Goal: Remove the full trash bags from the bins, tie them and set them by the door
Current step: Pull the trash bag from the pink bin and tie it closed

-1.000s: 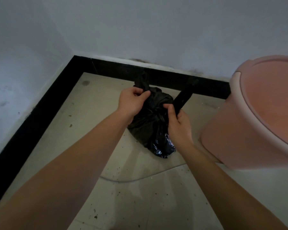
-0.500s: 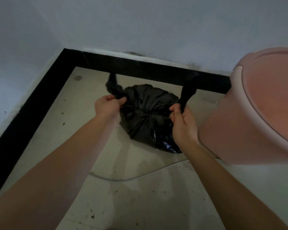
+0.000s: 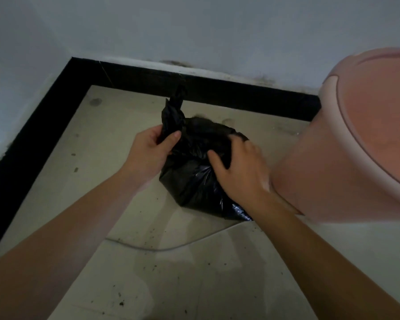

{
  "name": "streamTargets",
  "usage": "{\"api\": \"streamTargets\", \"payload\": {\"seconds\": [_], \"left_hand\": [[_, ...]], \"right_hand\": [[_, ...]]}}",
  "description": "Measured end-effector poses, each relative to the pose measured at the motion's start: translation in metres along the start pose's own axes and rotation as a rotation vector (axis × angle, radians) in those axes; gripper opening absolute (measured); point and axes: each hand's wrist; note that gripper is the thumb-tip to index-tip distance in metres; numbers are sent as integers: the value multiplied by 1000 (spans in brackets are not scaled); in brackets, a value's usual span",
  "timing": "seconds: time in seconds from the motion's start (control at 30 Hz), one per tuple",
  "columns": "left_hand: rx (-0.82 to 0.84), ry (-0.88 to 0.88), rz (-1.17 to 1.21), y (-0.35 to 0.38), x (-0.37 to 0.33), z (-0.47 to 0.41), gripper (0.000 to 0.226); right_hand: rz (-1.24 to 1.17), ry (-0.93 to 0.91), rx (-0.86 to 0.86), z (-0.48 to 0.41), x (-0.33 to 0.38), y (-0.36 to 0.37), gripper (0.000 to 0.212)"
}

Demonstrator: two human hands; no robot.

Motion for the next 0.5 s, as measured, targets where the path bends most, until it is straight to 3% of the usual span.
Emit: {"api": "streamTargets", "payload": {"seconds": [0.07,0.17,0.23,0.3,0.4,0.5], "left_hand": [[-69,-10,-55,4,10,-5,17],[-101,-27,-91,10,17,-10,25],[-107,-15,-93,12,14,-12,26],[-113,25,-89,15,7,-13,20],[-47,150,-109,22,-10,-11,19],[47,160,-21,31,-28,-9,13]], "right_hand": [[153,-12,110,-2,-4,22,60],[192,8,222,-9,-11,39,56],[70,22,293,-19,-14,39,56],[-223,75,353,-28,-19,31,51],[-669,203,180,-29,-21,11,36],[-836,249,-40,-28,-20,-8,29]]}}
Point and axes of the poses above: each hand's wrist, its own z-axis away from the middle knuckle, its own y-axis out of the palm, x = y × z, and after that the axes turned 3 degrees about z, right-handed
